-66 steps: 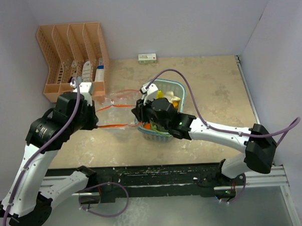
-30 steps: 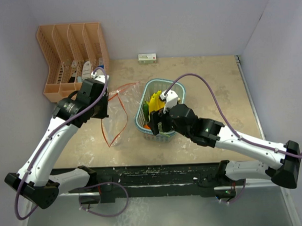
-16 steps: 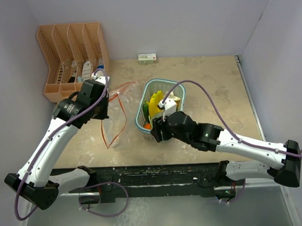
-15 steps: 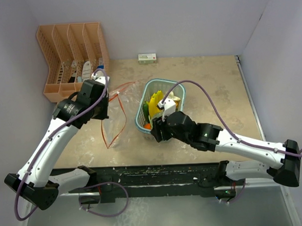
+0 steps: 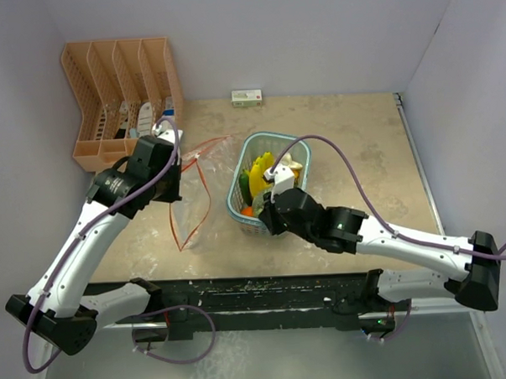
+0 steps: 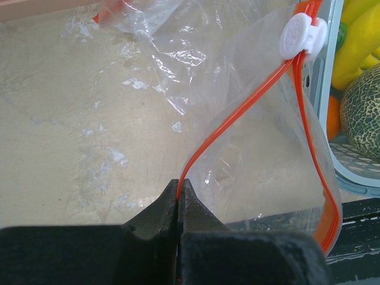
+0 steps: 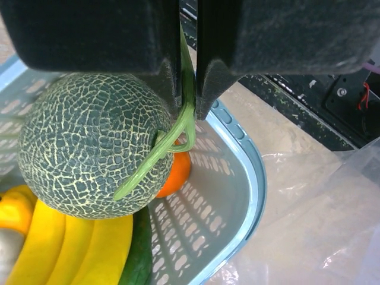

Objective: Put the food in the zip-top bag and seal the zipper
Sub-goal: Pick up the fake fruit from the bin, then place the fake fruit in the bin.

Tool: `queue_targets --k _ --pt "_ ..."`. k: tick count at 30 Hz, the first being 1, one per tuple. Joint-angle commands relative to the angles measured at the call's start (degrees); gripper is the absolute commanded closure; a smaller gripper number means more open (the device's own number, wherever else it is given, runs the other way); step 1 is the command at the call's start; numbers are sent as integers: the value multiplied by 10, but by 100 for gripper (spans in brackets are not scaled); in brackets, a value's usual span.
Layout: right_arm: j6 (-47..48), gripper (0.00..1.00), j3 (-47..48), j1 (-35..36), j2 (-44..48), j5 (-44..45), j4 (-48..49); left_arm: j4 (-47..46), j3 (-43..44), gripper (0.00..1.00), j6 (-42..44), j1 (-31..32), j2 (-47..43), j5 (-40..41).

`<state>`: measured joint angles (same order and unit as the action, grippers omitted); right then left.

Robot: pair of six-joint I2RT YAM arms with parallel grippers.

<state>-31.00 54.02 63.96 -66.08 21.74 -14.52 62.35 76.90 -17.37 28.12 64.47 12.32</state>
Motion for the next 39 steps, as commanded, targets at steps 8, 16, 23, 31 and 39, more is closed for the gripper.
queue_targets --k 8,16,23,31,39 --pt "51 100 107 0 54 57 -24 -14 -7 100 4 -4 -18 -6" --pt "125 100 188 0 48 42 19 -18 -12 100 2 -4 -17 -11" --pt "172 100 247 0 35 -98 77 -25 -20 100 1 -4 -18 -14" --pt "171 100 238 0 33 -261 206 -41 -20 100 -2 -4 -18 -40" --pt "123 100 176 0 22 -313 323 -64 -30 100 -16 -4 -37 -76"
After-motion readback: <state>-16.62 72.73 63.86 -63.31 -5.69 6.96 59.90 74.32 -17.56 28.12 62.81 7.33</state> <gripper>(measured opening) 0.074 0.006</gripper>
